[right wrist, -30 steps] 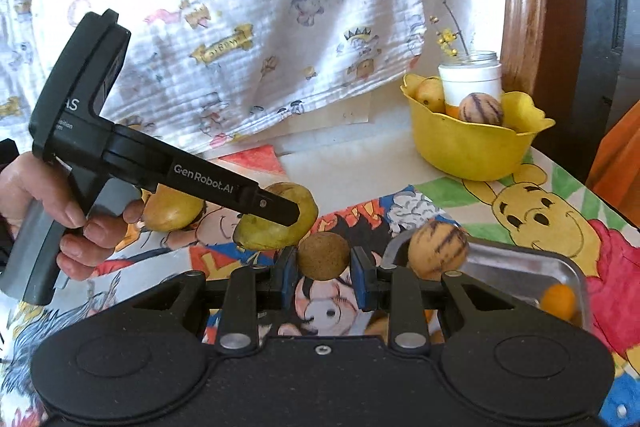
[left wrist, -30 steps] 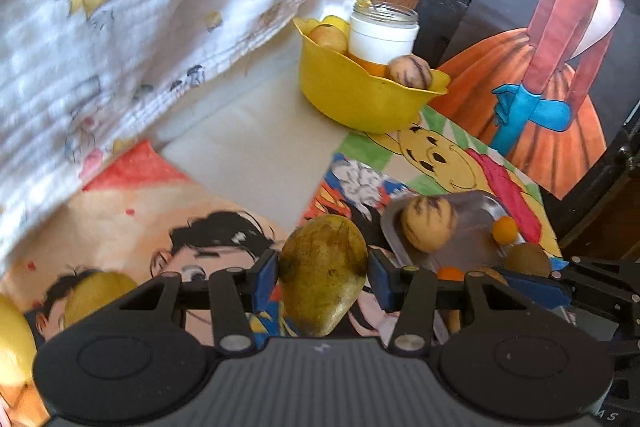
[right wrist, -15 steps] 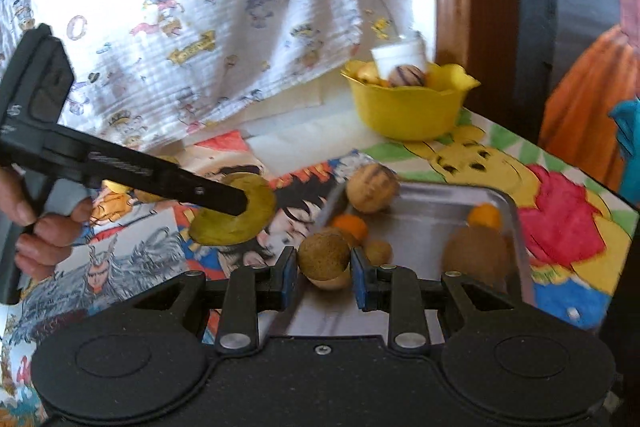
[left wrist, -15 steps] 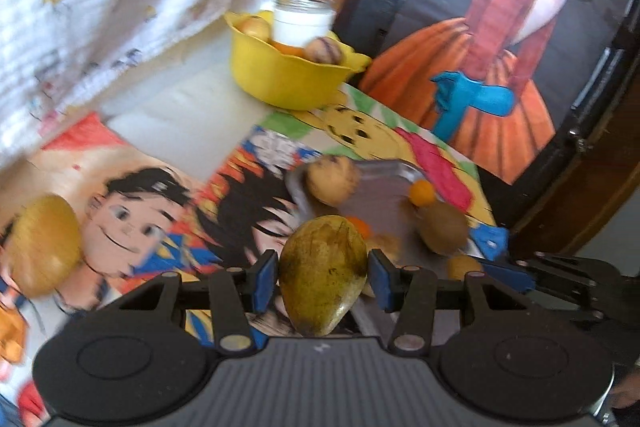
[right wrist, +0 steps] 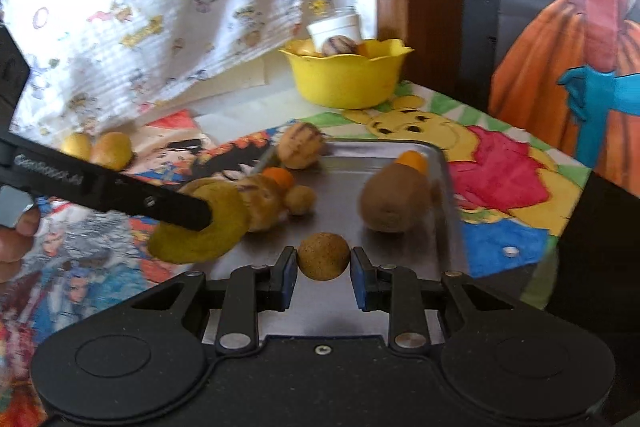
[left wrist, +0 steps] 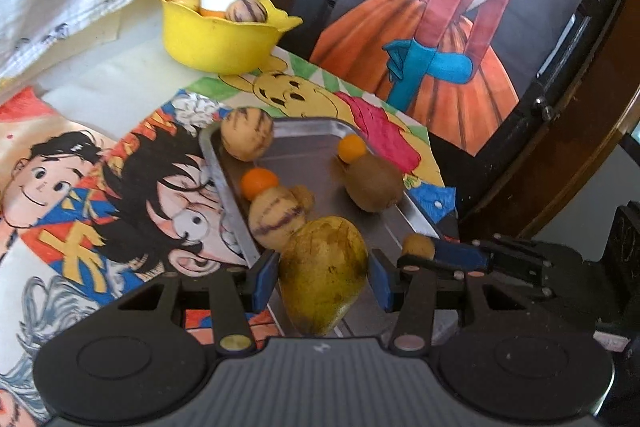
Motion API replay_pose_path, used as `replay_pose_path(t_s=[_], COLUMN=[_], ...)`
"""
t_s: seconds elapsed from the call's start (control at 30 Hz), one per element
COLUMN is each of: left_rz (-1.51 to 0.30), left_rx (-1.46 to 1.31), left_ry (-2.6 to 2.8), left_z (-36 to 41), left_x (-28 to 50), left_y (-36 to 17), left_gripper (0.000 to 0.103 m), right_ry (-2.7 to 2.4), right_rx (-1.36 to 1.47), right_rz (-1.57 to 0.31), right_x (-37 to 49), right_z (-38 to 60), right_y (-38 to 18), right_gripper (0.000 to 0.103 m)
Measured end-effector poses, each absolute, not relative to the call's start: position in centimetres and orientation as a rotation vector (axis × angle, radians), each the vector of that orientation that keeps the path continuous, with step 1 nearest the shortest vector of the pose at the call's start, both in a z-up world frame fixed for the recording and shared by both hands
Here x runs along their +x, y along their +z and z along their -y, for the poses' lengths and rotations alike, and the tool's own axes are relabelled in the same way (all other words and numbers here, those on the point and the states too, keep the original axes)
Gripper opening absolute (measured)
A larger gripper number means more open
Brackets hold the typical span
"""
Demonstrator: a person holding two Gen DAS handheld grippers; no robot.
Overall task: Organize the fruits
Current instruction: 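Carry the pear over the tray with the left tool while the right tool carries the small fruit there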
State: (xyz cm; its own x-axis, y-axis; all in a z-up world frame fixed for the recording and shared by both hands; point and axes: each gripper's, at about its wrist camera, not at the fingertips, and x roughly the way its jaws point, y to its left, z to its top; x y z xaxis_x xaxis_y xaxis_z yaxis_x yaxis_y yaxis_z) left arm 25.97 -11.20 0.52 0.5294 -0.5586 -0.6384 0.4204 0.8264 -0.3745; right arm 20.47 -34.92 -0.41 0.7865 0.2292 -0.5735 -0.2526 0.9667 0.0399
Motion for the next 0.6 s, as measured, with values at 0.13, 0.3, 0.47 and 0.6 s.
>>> replay_pose_path(t_s=[0.13,0.3,0.47,0.6], left_rz=[-0.839,-0.836,-0.837,-0.846], left_rx=[-0.175,-0.157,-0.147,-0.152], left_ry=[-0.585,-0.579,-0.570,-0.558], left_z=[12.0,12.7,13.0,12.9], left_x=[26.0,26.0,26.1,26.3], left_y=[-0.1,-0.5,-0.7,-1.0], left_gripper=[0.052,0.053,0.053,0.053], right_ry=[0.212,0.195,0.189,0.186], right_rx=[-0.068,-0.062,-0.056,-0.054], right_rz=[-0.604,-0.608,-0.619,-0.626], right_x=[21.1,22.2,22.8,23.0], right_z=[35.8,36.7,36.8,36.9], right_y=[-1.0,-1.7,-2.1,-2.4], right_gripper=[0.031,0.031,0.031,0.031])
